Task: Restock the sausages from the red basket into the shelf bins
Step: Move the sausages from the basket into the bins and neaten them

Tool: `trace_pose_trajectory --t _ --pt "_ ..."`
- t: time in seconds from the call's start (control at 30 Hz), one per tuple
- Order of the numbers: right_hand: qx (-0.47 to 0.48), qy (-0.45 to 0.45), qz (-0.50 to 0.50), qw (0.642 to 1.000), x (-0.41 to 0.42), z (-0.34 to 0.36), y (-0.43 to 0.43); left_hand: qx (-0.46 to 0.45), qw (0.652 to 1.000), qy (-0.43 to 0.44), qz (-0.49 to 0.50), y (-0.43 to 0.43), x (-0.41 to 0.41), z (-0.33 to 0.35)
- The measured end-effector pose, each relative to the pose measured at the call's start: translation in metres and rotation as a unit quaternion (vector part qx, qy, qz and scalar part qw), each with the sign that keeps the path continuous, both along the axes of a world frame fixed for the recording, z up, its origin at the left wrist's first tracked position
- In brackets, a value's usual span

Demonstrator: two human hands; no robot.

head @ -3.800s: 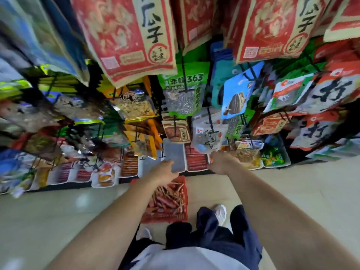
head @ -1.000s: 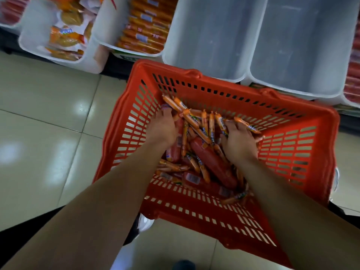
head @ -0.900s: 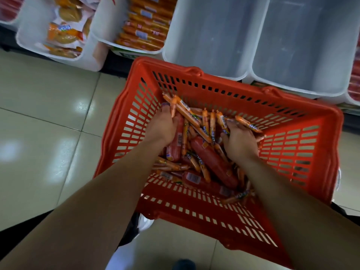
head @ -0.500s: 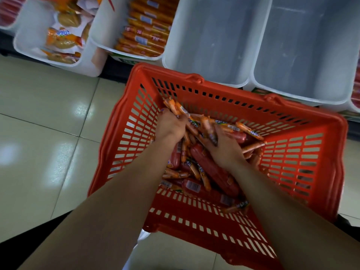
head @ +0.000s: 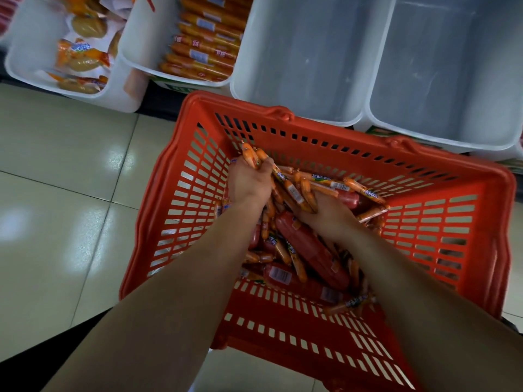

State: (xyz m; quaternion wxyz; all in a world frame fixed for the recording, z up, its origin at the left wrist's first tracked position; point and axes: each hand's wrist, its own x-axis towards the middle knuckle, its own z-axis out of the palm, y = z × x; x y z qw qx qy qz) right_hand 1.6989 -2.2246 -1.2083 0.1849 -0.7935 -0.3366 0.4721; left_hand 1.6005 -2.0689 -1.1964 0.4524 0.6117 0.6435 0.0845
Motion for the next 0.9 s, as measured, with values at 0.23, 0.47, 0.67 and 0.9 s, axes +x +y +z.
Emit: trace_pose_trajectory --t 0.23,0.47,0.67,0.9 --pt "0.047 0.019 -0.009 0.999 -0.005 0.009 -0.007 0.015 0.992 0.065 -0.108 -0.007 0.004 0.007" --pt "0.006 0.037 -0.019 0.999 -0.011 0.028 -0.006 -0.011 0.993 -0.042 -0.113 -0.015 -0.01 0.036" --pt "-0.032 -0.02 0.029 0.999 -0.015 0.028 0.006 0.043 0.992 -0.075 -0.09 -0.005 -0.034 0.067" --pt "-0.046 -0.16 0.136 0.977 -0.009 0.038 0.008 0.009 0.971 0.071 -0.226 -0.003 -0.048 0.058"
